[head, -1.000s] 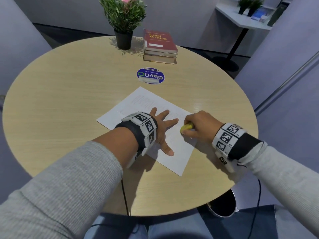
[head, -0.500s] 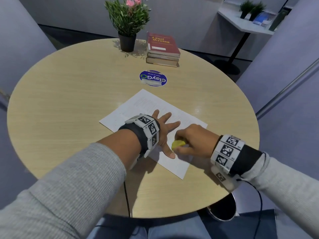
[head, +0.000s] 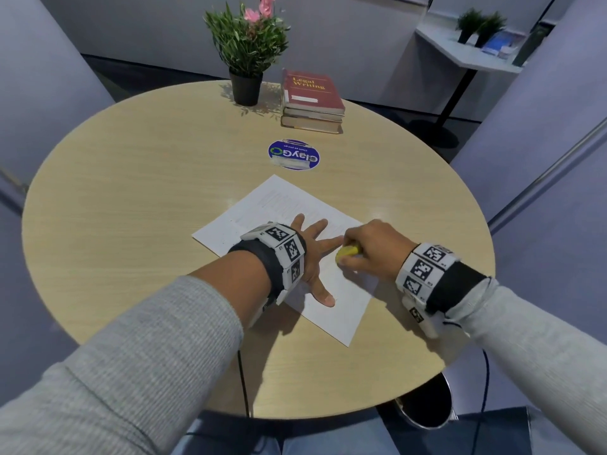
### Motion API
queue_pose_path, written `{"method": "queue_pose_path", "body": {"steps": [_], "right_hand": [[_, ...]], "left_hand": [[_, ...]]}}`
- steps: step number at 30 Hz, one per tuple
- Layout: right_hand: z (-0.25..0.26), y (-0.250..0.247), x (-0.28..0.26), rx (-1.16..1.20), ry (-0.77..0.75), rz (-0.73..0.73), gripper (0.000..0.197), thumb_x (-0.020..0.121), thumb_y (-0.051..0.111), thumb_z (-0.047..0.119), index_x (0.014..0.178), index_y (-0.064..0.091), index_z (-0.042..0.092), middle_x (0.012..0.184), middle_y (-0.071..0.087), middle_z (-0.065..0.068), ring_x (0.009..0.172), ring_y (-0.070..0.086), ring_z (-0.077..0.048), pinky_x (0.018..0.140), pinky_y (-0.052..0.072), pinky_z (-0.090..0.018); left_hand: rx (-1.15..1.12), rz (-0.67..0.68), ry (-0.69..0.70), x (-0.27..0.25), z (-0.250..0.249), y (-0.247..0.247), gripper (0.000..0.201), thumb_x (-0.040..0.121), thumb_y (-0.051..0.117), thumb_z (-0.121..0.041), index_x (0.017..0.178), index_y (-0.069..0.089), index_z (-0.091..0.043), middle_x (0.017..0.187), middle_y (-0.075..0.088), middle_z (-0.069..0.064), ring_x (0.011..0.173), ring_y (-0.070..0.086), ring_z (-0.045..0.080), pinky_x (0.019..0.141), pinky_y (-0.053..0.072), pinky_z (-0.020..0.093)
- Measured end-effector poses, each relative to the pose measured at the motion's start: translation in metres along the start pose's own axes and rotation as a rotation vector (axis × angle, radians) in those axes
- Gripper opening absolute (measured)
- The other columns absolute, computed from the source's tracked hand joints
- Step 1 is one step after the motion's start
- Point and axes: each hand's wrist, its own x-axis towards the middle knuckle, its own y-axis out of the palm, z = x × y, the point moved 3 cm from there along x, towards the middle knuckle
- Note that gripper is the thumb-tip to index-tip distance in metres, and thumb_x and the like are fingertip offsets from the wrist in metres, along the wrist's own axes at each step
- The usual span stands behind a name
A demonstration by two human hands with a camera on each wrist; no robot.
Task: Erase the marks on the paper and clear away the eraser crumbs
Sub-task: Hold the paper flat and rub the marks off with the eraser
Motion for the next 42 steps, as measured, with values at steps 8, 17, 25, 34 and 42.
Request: {"method": "queue_pose_path", "body": {"steps": [8, 17, 25, 34, 42], "right_hand": [[-0.005, -0.007, -0.003, 0.004, 0.014, 0.027, 0.020, 0.079, 0.064, 0.034, 0.088, 0.064, 0.016, 0.073, 0.062, -0.002, 0.075, 0.063, -0.025, 0.066, 0.048, -0.032], [0.004, -0.002, -0.004, 0.009, -0.007, 0.073, 0.020, 0.081, 0.064, 0.034, 0.089, 0.064, 0.016, 0.076, 0.062, -0.001, 0.075, 0.059, -0.022, 0.069, 0.049, -0.032], [0.017, 0.004, -0.011, -0.021, -0.054, 0.068, 0.018, 0.080, 0.063, 0.036, 0.086, 0.056, 0.019, 0.076, 0.060, -0.001, 0.071, 0.057, -0.021, 0.068, 0.050, -0.034], [-0.003, 0.005, -0.005, 0.053, 0.018, 0.097, 0.022, 0.079, 0.065, 0.036, 0.085, 0.065, 0.015, 0.077, 0.064, 0.001, 0.074, 0.059, -0.019, 0.068, 0.050, -0.035], [0.027, 0.008, -0.012, -0.015, -0.063, 0.121, 0.026, 0.078, 0.062, 0.039, 0.087, 0.065, 0.015, 0.076, 0.064, -0.002, 0.072, 0.060, -0.022, 0.066, 0.051, -0.034]], "left_hand": [[0.025, 0.001, 0.004, 0.000, -0.001, 0.000, 0.124, 0.062, 0.067, -0.078, 0.147, -0.017, -0.045, 0.158, -0.026, -0.005, 0.142, -0.025, 0.037, 0.109, 0.005, 0.067], [0.015, -0.001, -0.002, 0.000, -0.001, -0.001, 0.125, 0.060, 0.068, -0.077, 0.147, -0.017, -0.047, 0.158, -0.025, -0.006, 0.143, -0.023, 0.037, 0.108, 0.008, 0.069], [-0.038, -0.051, 0.004, 0.002, 0.003, 0.004, 0.128, 0.056, 0.068, -0.081, 0.145, -0.019, -0.049, 0.158, -0.023, -0.010, 0.144, -0.021, 0.034, 0.103, 0.007, 0.074], [-0.145, -0.188, -0.161, -0.003, 0.033, 0.022, 0.130, 0.040, 0.050, -0.098, 0.147, -0.006, -0.049, 0.160, -0.014, -0.005, 0.143, -0.014, 0.042, 0.100, 0.012, 0.078], [-0.174, -0.130, -0.199, 0.000, 0.031, 0.021, 0.131, 0.043, 0.057, -0.094, 0.146, -0.011, -0.050, 0.159, -0.022, -0.005, 0.142, -0.021, 0.041, 0.102, 0.008, 0.078]]}}
